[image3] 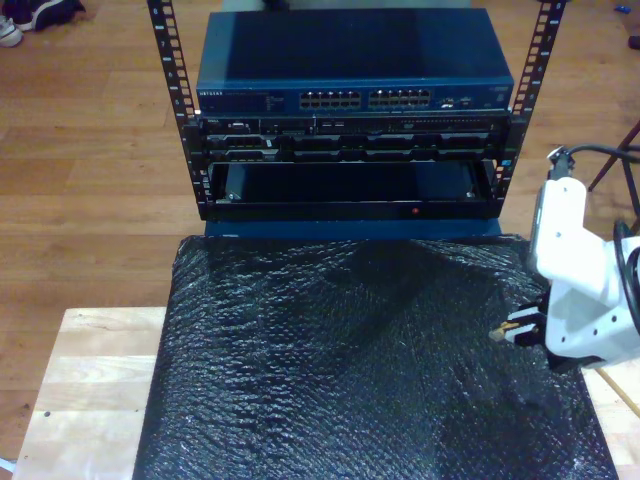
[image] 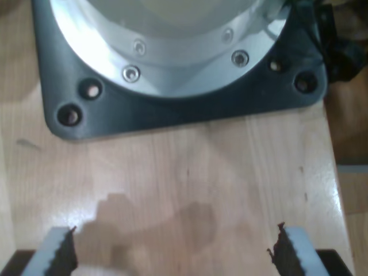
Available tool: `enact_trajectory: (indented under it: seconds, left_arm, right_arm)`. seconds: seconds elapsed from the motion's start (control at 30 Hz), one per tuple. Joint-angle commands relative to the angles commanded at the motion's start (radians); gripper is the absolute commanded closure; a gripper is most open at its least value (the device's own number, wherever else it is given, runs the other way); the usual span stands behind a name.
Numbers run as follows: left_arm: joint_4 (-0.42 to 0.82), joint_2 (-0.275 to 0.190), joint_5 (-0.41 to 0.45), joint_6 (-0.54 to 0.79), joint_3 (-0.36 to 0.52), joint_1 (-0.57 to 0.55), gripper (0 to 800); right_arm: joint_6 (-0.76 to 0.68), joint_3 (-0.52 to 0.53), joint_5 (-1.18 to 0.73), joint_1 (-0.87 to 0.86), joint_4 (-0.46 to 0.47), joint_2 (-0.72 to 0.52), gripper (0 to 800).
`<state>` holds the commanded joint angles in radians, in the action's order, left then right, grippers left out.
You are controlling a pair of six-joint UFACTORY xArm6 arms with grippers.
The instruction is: Grab the cable and plug it in
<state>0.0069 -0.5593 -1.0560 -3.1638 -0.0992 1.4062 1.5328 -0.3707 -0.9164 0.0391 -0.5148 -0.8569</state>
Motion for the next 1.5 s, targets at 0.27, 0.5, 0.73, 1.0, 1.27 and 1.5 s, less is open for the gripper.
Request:
enact_trajectory:
  seconds: [0.27, 0.5, 0.73, 1.0, 1.27, 1.5]
  left_arm:
    - [-0.003, 0.052, -0.006, 0.015, -0.003, 0.0, 0]
    - [-0.005, 0.054, -0.008, 0.017, -0.003, 0.0, 0]
    - [-0.005, 0.054, -0.008, 0.017, -0.003, 0.0, 0]
    - [-0.003, 0.054, -0.008, 0.017, -0.003, 0.0, 0]
    - [-0.005, 0.054, -0.008, 0.017, -0.003, 0.0, 0]
    - [-0.003, 0.054, -0.008, 0.017, -0.003, 0.0, 0]
  right_arm:
    - [-0.003, -0.006, 0.014, 0.005, -0.005, -0.002, 800]
    - [-0.003, -0.006, 0.083, 0.009, -0.009, 0.003, 800]
    - [-0.002, -0.008, 0.181, 0.017, -0.009, 0.002, 800]
    - [0.021, -0.029, 0.258, 0.025, -0.003, 0.011, 800]
    - [0.098, -0.074, 0.494, 0.13, -0.003, 0.201, 800]
    - [0.152, -0.183, 0.612, 0.143, 0.017, 0.396, 800]
